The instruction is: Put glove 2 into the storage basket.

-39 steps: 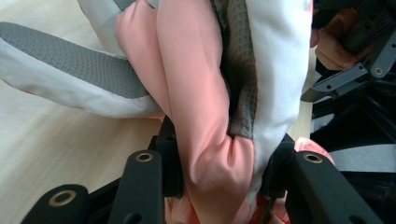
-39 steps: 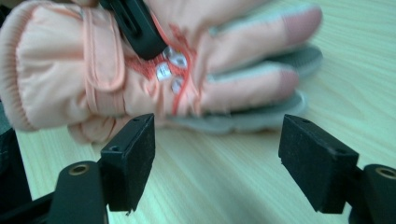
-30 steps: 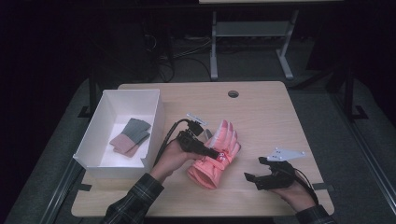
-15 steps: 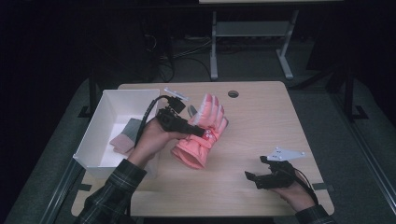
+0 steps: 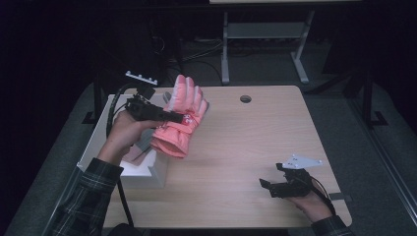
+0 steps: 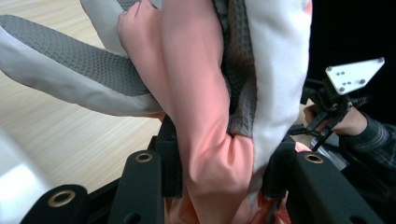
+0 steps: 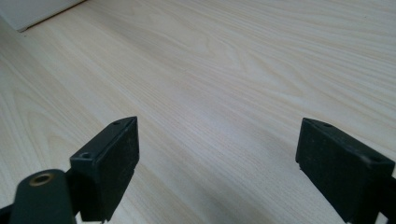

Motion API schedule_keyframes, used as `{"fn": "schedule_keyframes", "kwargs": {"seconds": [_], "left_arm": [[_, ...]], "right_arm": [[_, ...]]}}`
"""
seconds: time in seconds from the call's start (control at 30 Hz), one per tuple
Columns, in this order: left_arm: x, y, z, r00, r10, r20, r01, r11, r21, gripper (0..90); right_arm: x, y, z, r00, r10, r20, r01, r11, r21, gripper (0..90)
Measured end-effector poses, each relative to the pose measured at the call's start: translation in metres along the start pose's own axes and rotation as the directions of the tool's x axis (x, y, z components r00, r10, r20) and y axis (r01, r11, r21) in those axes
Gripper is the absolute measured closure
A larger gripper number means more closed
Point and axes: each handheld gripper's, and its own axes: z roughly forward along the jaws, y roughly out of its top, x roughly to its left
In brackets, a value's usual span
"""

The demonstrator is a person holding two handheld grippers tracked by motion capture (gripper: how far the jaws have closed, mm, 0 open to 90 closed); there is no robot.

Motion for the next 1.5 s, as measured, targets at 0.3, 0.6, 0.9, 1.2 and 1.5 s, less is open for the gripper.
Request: {"fn": "schedule_keyframes", "kwargs": {"seconds": [0.3, 0.6, 0.9, 1.2, 1.5], "left_arm": [[0.024, -0.013, -0.032, 0.9961, -0.056, -0.069, 0.054, 0.9981, -0.031, 59.4], [0.05, -0.033, -0.063, 0.9824, -0.128, -0.136, 0.119, 0.9905, -0.068, 59.4], [0.089, -0.062, -0.053, 0.9605, -0.218, -0.173, 0.214, 0.9759, -0.044, 59.1], [0.115, -0.086, -0.013, 0.9515, -0.244, -0.188, 0.253, 0.967, 0.029, 58.6], [0.13, -0.106, 0.02, 0.9439, -0.269, -0.192, 0.289, 0.9533, 0.088, 57.3]], "right_arm": [[-0.003, 0.001, 0.0, 0.9999, 0.004, 0.014, -0.004, 1.0, -0.007, 12.9], [-0.006, 0.004, 0.003, 1.0, 0.002, -0.005, -0.002, 1.0, -0.018, 12.8], [-0.005, 0.008, 0.008, 0.9997, -0.012, -0.019, 0.012, 1.0, -0.013, 12.8], [-0.004, 0.007, 0.007, 0.9997, -0.019, -0.018, 0.019, 1.0, -0.009, 12.9], [-0.005, 0.007, 0.006, 0.9997, -0.019, -0.015, 0.019, 1.0, -0.009, 12.9]]}}
